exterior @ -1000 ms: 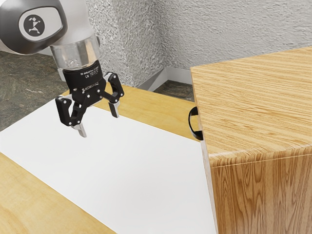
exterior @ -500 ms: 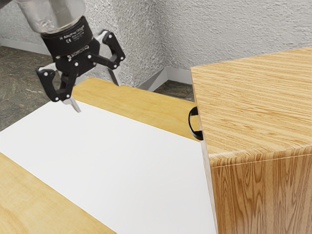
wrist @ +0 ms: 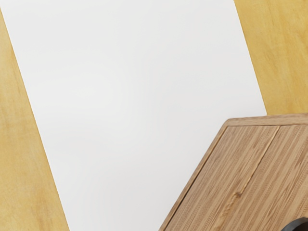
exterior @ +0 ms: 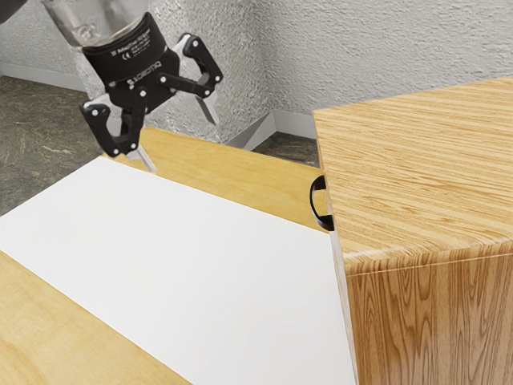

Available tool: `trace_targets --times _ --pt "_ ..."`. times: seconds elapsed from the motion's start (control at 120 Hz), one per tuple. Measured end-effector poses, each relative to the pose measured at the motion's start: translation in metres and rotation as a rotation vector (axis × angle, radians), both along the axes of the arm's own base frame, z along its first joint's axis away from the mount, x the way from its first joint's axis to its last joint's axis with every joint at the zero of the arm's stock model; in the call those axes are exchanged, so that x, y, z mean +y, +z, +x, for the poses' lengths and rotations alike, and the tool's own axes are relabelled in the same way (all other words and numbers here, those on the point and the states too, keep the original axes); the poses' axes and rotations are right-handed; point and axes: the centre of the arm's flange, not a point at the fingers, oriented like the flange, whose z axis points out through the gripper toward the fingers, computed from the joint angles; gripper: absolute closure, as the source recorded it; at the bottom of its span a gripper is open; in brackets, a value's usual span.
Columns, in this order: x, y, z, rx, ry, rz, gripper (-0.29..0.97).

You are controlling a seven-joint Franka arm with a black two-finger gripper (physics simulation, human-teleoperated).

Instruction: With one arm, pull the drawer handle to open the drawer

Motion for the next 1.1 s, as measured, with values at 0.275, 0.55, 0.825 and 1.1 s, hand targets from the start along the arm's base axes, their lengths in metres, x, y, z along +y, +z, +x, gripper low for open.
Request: trace_targets --times 0.275,0.55,0.825,1.1 --pt "0.023 -0.037 0.024 -0.132 0.008 0.038 0.00" --pt "0.014 -0.035 -0.004 -0.314 -0.103 -0.147 0.03" --pt "-0.011 -0.050 0.003 -0.337 -0.197 -0.244 0.16" --pt "-0.017 -0.074 0.031 -0.353 -0.252 -0.241 0.24"
